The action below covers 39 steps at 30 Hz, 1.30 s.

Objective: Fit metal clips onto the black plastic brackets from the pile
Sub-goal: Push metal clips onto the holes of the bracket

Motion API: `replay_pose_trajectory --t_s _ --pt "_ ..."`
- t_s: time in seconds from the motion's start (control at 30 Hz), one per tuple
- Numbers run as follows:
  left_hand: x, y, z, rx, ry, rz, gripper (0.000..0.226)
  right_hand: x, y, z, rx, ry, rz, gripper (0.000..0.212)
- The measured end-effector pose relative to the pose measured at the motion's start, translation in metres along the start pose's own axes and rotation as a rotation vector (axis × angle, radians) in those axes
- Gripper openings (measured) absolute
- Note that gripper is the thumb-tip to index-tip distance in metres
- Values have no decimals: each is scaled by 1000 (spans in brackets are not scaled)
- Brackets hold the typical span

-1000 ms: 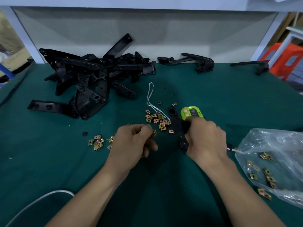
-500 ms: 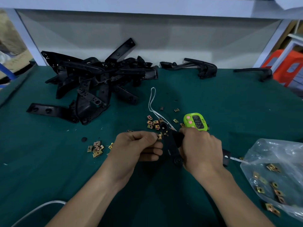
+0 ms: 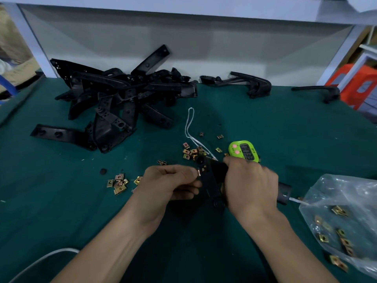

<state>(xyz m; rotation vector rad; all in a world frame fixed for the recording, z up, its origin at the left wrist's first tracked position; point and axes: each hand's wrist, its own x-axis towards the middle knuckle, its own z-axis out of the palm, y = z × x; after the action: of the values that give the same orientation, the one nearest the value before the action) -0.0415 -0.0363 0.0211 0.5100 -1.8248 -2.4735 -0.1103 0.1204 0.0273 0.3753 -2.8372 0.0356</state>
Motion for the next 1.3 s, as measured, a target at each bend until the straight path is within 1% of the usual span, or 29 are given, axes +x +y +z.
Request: replay_pose_trajectory --t_s 0.13,0.2,0.3,0.37,0.43,0.53,0.6,0.67,0.7,0.77,0.8,0.83,0.93,1.0,1.07,1.13,1.2,1.23,1.3 --pt "1 -4 0 -18 60 14 14 -3 -7 -2 -14 72 -8 26" --pt "-1 -3 1 -39 55 14 18 -3 -12 -3 -3 113 0 29" --pt "-2 -2 3 -43 56 21 26 -4 -14 -1 100 240 -16 25" --pt "-2 -5 3 -15 43 21 29 -5 -14 1 97 259 -29 24" --pt "-2 -7 3 18 14 13 29 -6 -15 3 63 234 -19 28" --pt "-5 -5 3 51 -13 25 31 -10 -17 5 -18 152 -22 35" --pt "-8 0 3 66 -59 31 24 -13 -16 6 -78 46 -34 30" --pt "-9 3 1 39 -132 10 25 -14 -15 4 -40 -65 -47 24" --pt "-9 4 0 2 -164 -14 32 -15 -16 2 6 -106 -69 30" --pt "-9 5 -1 -78 -217 -60 55 -19 -20 -4 79 -129 -104 38" --pt "-10 5 0 -112 -237 -62 66 -21 -22 -6 95 -127 -117 38" --pt "-12 5 1 -140 -256 -47 71 -23 -24 -8 110 -120 -127 36" --pt "-12 4 3 -123 -275 33 66 -25 -25 -9 116 -103 -148 30" --pt "-10 3 0 -77 -291 60 62 -25 -25 -8 125 -112 -155 21" --pt "-10 2 -4 -55 -338 79 58 -27 -28 -7 147 -136 -187 12" --pt "-9 4 -8 -52 -386 105 56 -30 -32 -7 212 -172 -221 10" --pt "-5 6 -13 -24 -377 146 57 -29 -31 -7 245 -195 -239 14" --pt "-3 9 -15 -1 -335 168 56 -26 -28 -7 229 -197 -234 14" --pt "3 11 -18 144 -158 240 49 -15 -19 -7 166 -178 -173 17"
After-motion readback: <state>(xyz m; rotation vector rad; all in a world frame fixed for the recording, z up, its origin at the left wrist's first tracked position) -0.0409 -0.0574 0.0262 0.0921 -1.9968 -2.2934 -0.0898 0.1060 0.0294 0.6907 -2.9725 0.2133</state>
